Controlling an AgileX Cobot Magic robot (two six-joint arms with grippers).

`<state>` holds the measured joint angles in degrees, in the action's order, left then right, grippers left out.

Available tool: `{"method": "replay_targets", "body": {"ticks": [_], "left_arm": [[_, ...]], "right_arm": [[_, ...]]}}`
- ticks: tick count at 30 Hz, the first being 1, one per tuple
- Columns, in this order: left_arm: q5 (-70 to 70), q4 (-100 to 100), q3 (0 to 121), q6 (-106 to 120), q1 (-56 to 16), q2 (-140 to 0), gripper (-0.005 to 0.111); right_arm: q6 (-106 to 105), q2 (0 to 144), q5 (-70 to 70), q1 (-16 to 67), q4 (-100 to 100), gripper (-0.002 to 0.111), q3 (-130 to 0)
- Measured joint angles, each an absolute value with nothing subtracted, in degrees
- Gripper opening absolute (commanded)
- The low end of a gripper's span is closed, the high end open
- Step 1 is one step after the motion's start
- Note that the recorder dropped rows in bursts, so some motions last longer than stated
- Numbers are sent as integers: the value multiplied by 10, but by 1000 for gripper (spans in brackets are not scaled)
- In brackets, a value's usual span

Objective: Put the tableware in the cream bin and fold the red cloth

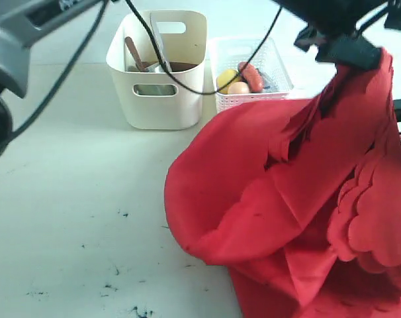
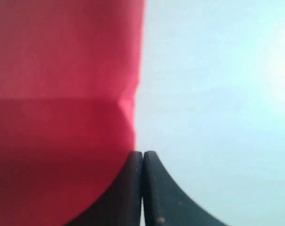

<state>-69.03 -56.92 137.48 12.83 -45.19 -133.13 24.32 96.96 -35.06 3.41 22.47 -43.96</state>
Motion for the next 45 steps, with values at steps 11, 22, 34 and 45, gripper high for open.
{"method": "replay_targets", "body": {"ticks": [11,22,34,45], "left_arm": [[-702,-500,1390,116,-446,-1297,76],[-702,-478,1390,105,-446,-1330,75],[-702,-256,1366,33,-411,-1276,75],[-702,-222,1220,36,-373,-1229,62]], "right_arm": [[245,867,-386,-31,228,0,-476],[181,839,-414,-31,151,25,-476],[-91,848,-434,-73,-189,76,-443],[-182,853,-432,-150,-347,76,-377]]}}
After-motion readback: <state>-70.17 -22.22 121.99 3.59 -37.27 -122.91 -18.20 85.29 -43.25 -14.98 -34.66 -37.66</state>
